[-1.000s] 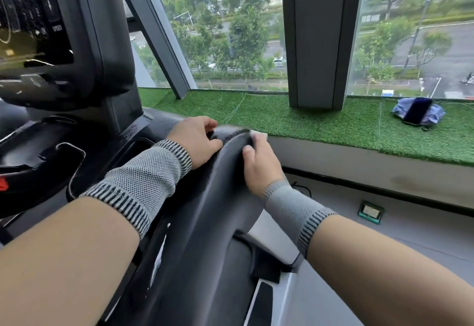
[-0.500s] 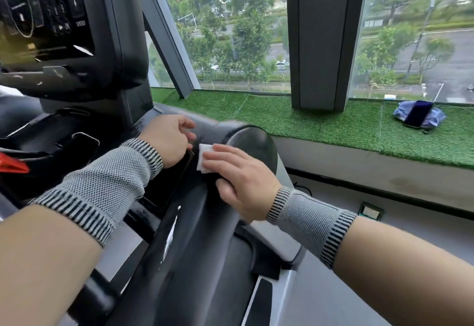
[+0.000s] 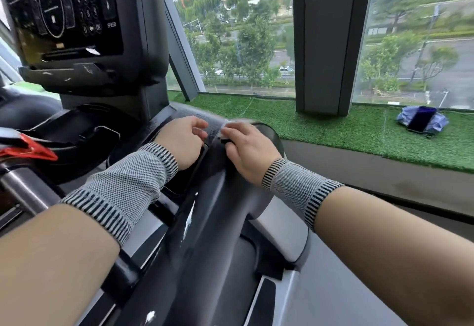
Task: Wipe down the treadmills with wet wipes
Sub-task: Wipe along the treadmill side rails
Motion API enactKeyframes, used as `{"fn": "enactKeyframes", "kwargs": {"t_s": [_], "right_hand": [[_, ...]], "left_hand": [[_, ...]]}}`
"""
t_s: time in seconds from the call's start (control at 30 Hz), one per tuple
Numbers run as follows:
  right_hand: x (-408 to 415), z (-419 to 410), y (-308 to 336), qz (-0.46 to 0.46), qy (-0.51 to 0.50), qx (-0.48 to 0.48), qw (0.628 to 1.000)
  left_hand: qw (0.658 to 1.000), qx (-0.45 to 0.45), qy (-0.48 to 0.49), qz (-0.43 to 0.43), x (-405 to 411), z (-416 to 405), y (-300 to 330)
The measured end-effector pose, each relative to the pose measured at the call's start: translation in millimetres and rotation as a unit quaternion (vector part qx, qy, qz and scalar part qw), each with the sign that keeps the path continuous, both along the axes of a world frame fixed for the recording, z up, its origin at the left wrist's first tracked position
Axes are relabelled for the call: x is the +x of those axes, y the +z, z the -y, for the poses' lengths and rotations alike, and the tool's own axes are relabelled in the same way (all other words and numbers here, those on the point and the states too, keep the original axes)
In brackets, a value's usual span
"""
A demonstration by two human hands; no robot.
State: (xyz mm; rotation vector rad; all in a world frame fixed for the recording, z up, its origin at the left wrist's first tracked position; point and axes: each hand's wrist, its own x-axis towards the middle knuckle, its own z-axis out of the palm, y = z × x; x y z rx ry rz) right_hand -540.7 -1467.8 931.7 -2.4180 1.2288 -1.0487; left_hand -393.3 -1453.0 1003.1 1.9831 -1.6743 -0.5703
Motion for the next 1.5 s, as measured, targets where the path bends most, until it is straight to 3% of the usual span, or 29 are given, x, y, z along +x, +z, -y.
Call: {"fn": "enactKeyframes", "kwargs": {"t_s": [0.2, 0.33, 0.47, 0.5, 0.63, 0.7, 0.77, 0.83, 0.9, 1.07, 1.27, 1.33, 1.4, 1.5], "right_hand": [[1.6, -37.9, -45.3, 0.055, 0.053, -0.075, 0.994], [3.7, -10.4, -60.5, 0.201, -0.063, 0.126, 0.969], [2.7, 6.0, -71.8, 0.336, -0.176, 0.316, 0.870], [3.6, 3.0, -70.2, 0.335, -0.177, 0.312, 0.872], [9.8, -9.8, -47.8, 0.247, -0.081, 0.148, 0.954], [8.0, 2.5, -45.7, 0.227, -0.083, 0.155, 0.958], [2.7, 17.6, -47.8, 0.273, -0.130, 0.212, 0.929], [-5.8, 31.5, -57.7, 0.335, -0.180, 0.306, 0.873], [-10.1, 35.8, -69.9, 0.335, -0.197, 0.370, 0.844], [-6.3, 32.5, -62.1, 0.314, -0.155, 0.259, 0.900], [-12.5, 42.2, -77.1, 0.312, -0.216, 0.380, 0.844], [-7.1, 25.9, -73.5, 0.348, -0.216, 0.355, 0.841], [2.2, 1.8, -59.3, 0.365, -0.165, 0.229, 0.887], [18.1, -26.6, -49.2, 0.281, -0.052, 0.108, 0.952]], "left_hand": [[0.997, -0.004, -0.037, 0.066, -8.5, -5.7, 0.8], [0.990, -0.002, -0.053, 0.134, -16.9, -11.7, -1.6], [0.984, -0.002, -0.057, 0.168, -20.3, -14.8, -1.9], [0.983, -0.002, -0.060, 0.175, -21.5, -15.3, -2.2], [0.977, -0.006, -0.067, 0.203, -27.3, -15.6, -3.3], [0.976, -0.010, -0.071, 0.208, -30.2, -14.5, -4.3], [0.974, -0.011, -0.072, 0.216, -31.9, -13.1, -5.1], [0.973, -0.009, -0.072, 0.219, -32.2, -12.1, -6.4], [0.973, -0.008, -0.074, 0.217, -31.2, -11.9, -7.8], [0.971, -0.009, -0.073, 0.226, -29.4, -11.5, -8.8], [0.967, -0.013, -0.074, 0.242, -31.3, -14.6, -7.4], [0.967, -0.016, -0.075, 0.245, -31.2, -15.0, -7.1], [0.965, -0.019, -0.076, 0.251, -31.5, -15.2, -5.9], [0.964, -0.015, -0.083, 0.254, -30.2, -15.4, -1.6]]}}
